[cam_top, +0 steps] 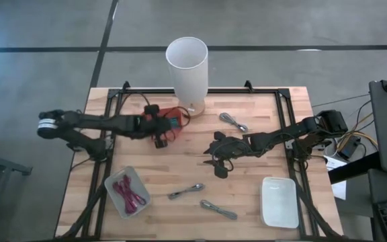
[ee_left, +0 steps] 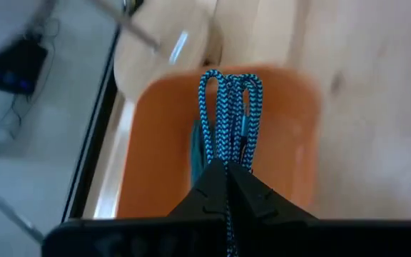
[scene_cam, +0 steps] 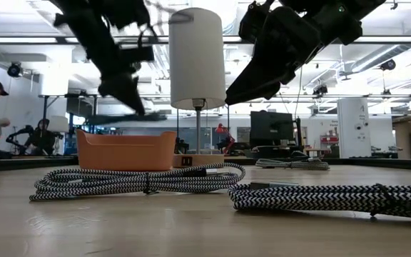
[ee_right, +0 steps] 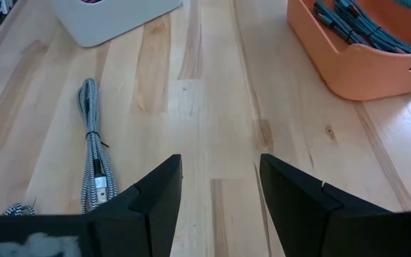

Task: Pick & Place USB Port
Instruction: Put the blue charger cable into the orange bin, then put the bottom left white charger cable into the white bin

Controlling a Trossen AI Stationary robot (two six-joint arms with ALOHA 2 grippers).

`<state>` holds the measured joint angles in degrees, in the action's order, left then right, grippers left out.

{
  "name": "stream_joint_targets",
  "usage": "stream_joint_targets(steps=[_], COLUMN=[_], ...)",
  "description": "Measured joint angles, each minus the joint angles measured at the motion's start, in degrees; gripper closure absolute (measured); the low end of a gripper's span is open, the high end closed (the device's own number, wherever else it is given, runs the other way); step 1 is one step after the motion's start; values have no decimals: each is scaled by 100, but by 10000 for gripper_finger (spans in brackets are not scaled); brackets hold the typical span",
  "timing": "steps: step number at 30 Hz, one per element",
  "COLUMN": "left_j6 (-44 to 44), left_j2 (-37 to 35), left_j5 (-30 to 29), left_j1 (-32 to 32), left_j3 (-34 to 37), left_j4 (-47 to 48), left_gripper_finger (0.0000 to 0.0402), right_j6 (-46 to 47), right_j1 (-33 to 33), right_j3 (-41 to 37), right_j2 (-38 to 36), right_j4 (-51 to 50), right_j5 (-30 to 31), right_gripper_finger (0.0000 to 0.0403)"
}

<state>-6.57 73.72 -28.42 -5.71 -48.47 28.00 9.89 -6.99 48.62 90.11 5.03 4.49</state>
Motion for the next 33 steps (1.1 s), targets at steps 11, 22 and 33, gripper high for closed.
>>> stream_joint_targets(steps=[11,22,33], left_j6=[-575,-550,-546], left_j2=[438,993,744], left_j5=[607,588,242], left_j1=[-756,-896,-892], left_j3=[363,358,169], left_j4=[-903,-908,-878], left_gripper_finger=[401,353,306], right_j6=[5,4,4], right_j1=[1,3,3], right_j3=[0,0,0], right_j2=[0,0,0], right_j4=[3,10,10], right_j5=[4,15,13], right_gripper_finger=[216,216,216])
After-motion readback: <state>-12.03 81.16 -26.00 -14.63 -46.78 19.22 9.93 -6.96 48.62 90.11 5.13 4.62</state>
